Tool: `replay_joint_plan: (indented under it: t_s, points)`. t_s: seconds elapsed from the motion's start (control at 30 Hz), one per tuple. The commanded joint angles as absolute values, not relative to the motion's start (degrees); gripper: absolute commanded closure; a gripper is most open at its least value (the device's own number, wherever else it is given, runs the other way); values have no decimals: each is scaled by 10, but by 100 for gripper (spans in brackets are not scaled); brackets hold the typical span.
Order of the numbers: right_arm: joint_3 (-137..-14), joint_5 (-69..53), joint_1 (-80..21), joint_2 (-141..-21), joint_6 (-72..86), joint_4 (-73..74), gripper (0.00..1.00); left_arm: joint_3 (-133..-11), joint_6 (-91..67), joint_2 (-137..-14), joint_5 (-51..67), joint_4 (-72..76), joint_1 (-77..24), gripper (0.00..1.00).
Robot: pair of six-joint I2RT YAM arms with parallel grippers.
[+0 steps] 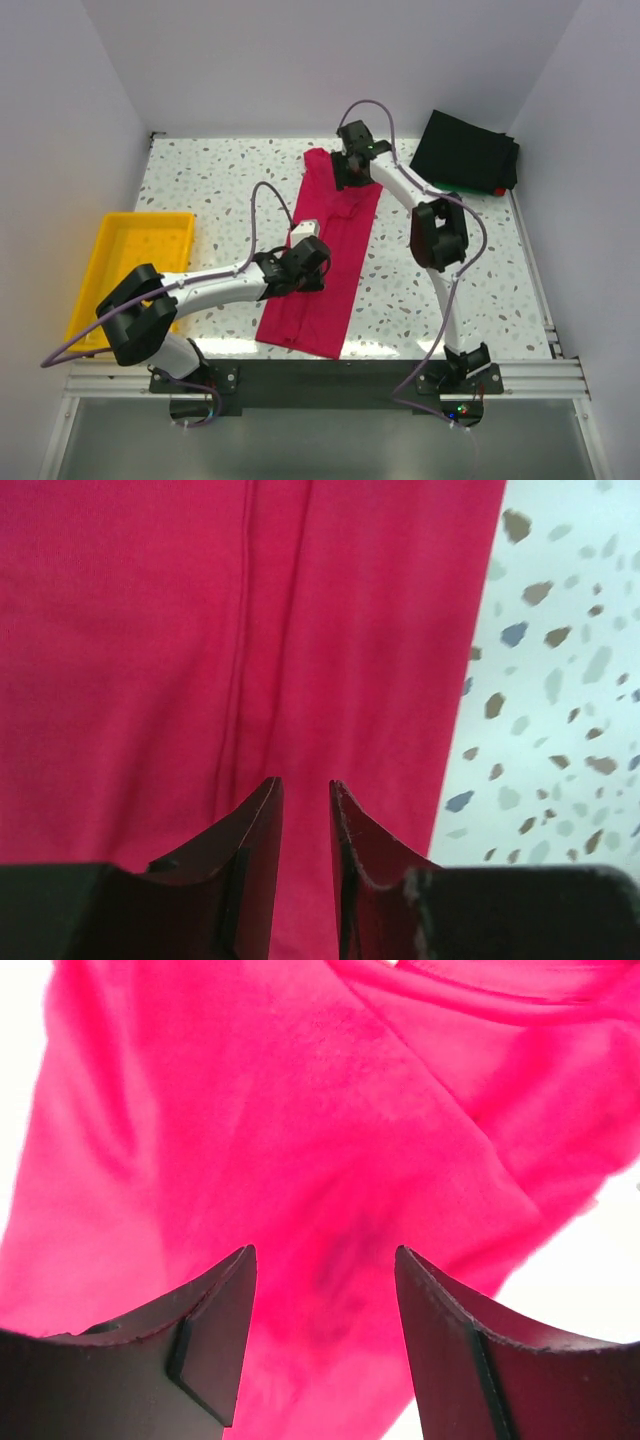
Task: Fold and stack the t-shirts
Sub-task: Fold the tshirt
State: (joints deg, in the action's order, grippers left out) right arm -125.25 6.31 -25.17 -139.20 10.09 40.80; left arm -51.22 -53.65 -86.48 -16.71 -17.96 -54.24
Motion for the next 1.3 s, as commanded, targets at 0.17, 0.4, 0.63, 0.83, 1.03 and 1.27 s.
replay_joint_plan:
  t_s: [0.17, 0.4, 0.63, 0.83, 1.03, 1.27]
  points:
    - [-1083, 34, -250, -1226, 180, 332, 57, -468, -463, -878, -134, -158, -556, 72]
    - [-1013, 6, -250, -1248, 194, 298, 78, -462, -468, -900, -105, -137, -582, 74]
    - [-1039, 4, -250, -1310, 185, 315, 84, -460, -489, -921, -80, -104, -584, 74]
    - [-1114, 34, -249, -1383, 158, 351, 85, -481, -489, -954, -68, -92, -584, 74]
    - [-1262, 61, -242, -1468, 130, 396, 85, -526, -486, -997, -55, -82, -569, 73]
    - [-1343, 36, -240, -1488, 116, 386, 70, -579, -471, -1014, -25, -68, -540, 73]
